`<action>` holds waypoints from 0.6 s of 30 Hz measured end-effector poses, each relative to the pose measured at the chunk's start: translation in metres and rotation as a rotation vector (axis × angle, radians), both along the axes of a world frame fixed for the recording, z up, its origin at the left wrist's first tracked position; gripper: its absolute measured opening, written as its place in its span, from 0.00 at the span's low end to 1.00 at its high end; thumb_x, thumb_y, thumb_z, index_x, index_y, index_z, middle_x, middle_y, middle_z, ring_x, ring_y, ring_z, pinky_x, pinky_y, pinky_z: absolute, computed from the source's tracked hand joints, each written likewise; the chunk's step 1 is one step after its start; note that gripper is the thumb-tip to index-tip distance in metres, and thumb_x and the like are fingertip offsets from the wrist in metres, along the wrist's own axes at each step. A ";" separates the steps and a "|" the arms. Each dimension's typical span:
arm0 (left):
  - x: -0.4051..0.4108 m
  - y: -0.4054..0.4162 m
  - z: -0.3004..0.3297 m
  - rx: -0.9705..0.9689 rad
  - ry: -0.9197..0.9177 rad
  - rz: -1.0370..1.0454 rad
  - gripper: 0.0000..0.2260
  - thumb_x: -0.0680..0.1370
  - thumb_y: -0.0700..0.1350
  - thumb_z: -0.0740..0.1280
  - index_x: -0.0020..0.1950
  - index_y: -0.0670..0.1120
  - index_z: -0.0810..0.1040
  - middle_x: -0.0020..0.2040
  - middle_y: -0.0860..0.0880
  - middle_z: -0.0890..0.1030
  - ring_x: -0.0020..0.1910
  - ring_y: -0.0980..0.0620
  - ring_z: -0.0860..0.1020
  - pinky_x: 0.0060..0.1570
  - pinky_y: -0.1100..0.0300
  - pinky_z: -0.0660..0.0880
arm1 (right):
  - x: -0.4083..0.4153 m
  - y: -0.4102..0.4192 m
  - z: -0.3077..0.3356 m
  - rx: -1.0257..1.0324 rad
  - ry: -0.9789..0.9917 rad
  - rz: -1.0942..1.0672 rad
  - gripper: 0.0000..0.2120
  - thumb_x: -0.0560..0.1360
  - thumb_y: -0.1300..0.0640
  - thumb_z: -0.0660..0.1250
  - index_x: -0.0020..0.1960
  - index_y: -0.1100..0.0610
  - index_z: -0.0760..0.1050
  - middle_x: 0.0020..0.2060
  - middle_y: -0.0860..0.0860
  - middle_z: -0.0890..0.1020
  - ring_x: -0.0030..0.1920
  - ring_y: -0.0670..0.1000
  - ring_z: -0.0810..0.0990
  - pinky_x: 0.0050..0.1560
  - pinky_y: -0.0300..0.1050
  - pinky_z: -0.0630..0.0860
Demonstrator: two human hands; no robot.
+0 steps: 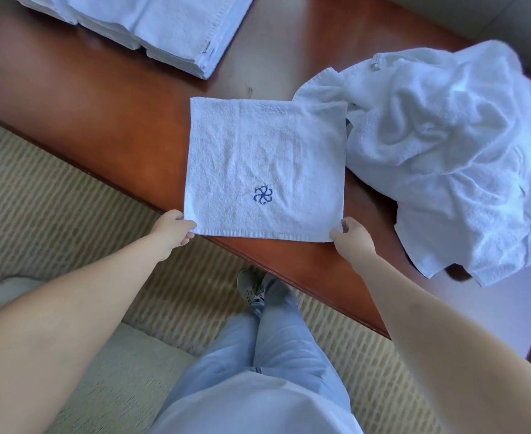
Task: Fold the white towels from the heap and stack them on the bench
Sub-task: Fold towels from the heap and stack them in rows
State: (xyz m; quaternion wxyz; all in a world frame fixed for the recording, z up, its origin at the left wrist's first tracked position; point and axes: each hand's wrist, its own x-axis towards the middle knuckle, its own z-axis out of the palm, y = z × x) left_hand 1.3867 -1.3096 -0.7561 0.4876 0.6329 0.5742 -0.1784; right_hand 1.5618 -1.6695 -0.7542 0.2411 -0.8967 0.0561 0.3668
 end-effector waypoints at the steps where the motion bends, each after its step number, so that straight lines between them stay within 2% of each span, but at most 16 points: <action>1: -0.002 0.000 0.002 0.003 -0.001 0.001 0.05 0.79 0.39 0.69 0.54 0.42 0.75 0.49 0.45 0.79 0.40 0.52 0.79 0.40 0.60 0.78 | -0.001 -0.002 0.000 0.029 0.016 -0.050 0.12 0.78 0.55 0.63 0.60 0.54 0.74 0.49 0.49 0.80 0.43 0.52 0.80 0.42 0.48 0.78; 3: -0.004 -0.001 0.010 -0.001 -0.010 0.031 0.09 0.79 0.38 0.69 0.58 0.42 0.74 0.51 0.44 0.79 0.41 0.52 0.80 0.42 0.60 0.79 | -0.001 -0.004 0.004 0.090 0.053 -0.185 0.13 0.77 0.58 0.63 0.62 0.53 0.73 0.50 0.50 0.81 0.47 0.54 0.84 0.50 0.53 0.83; 4: -0.004 -0.001 0.017 -0.006 -0.025 0.064 0.11 0.79 0.37 0.68 0.60 0.44 0.73 0.51 0.44 0.79 0.41 0.51 0.80 0.43 0.59 0.80 | 0.001 -0.004 0.009 0.113 0.064 -0.243 0.15 0.77 0.59 0.63 0.63 0.51 0.70 0.50 0.50 0.81 0.46 0.53 0.85 0.51 0.53 0.83; 6: -0.001 -0.001 0.034 -0.019 -0.085 0.128 0.16 0.79 0.35 0.66 0.63 0.49 0.68 0.52 0.43 0.77 0.42 0.50 0.79 0.46 0.57 0.80 | 0.008 -0.001 0.025 0.174 0.059 -0.321 0.19 0.76 0.63 0.62 0.62 0.45 0.67 0.50 0.50 0.79 0.38 0.50 0.85 0.47 0.52 0.83; 8: 0.007 0.001 0.057 -0.030 -0.154 0.153 0.15 0.80 0.35 0.64 0.62 0.51 0.70 0.53 0.43 0.76 0.43 0.49 0.78 0.48 0.55 0.80 | 0.019 0.005 0.046 0.239 0.027 -0.324 0.17 0.75 0.64 0.60 0.56 0.44 0.71 0.52 0.46 0.79 0.33 0.49 0.83 0.49 0.53 0.83; 9: 0.014 0.003 0.070 -0.027 -0.184 0.154 0.12 0.80 0.35 0.63 0.60 0.50 0.74 0.54 0.44 0.77 0.43 0.50 0.78 0.48 0.56 0.80 | 0.027 0.009 0.058 0.262 0.004 -0.306 0.16 0.75 0.64 0.59 0.53 0.46 0.75 0.52 0.46 0.80 0.33 0.49 0.83 0.49 0.54 0.82; 11: 0.030 0.006 0.099 -0.007 -0.234 0.155 0.09 0.81 0.37 0.64 0.52 0.47 0.81 0.54 0.45 0.79 0.42 0.52 0.78 0.48 0.58 0.79 | 0.043 0.017 0.088 0.285 -0.045 -0.269 0.15 0.74 0.62 0.59 0.50 0.49 0.82 0.43 0.49 0.83 0.36 0.51 0.82 0.41 0.49 0.79; 12: 0.037 0.008 0.114 0.009 -0.261 0.151 0.09 0.81 0.38 0.65 0.52 0.46 0.84 0.54 0.45 0.80 0.43 0.52 0.78 0.50 0.58 0.79 | 0.050 0.022 0.104 0.307 -0.074 -0.253 0.15 0.73 0.62 0.61 0.52 0.51 0.83 0.38 0.49 0.83 0.37 0.52 0.81 0.37 0.44 0.76; 14: 0.051 0.013 0.145 0.081 -0.319 0.070 0.12 0.79 0.36 0.65 0.57 0.46 0.85 0.53 0.47 0.81 0.46 0.53 0.78 0.54 0.58 0.76 | 0.063 0.031 0.137 0.345 -0.157 -0.179 0.15 0.70 0.61 0.65 0.54 0.51 0.82 0.37 0.48 0.83 0.37 0.49 0.80 0.34 0.39 0.74; 16: 0.062 0.017 0.176 0.186 -0.376 -0.071 0.16 0.77 0.33 0.65 0.59 0.48 0.84 0.53 0.48 0.82 0.50 0.52 0.78 0.53 0.59 0.73 | 0.072 0.039 0.169 0.314 -0.263 -0.045 0.18 0.72 0.63 0.66 0.58 0.47 0.78 0.41 0.46 0.82 0.39 0.48 0.80 0.38 0.39 0.74; 18: 0.069 0.019 0.205 0.314 -0.415 -0.192 0.13 0.77 0.34 0.68 0.54 0.50 0.83 0.51 0.49 0.82 0.51 0.48 0.79 0.53 0.55 0.75 | 0.080 0.043 0.197 0.259 -0.398 0.079 0.16 0.75 0.63 0.66 0.58 0.47 0.78 0.43 0.46 0.81 0.44 0.49 0.79 0.45 0.41 0.72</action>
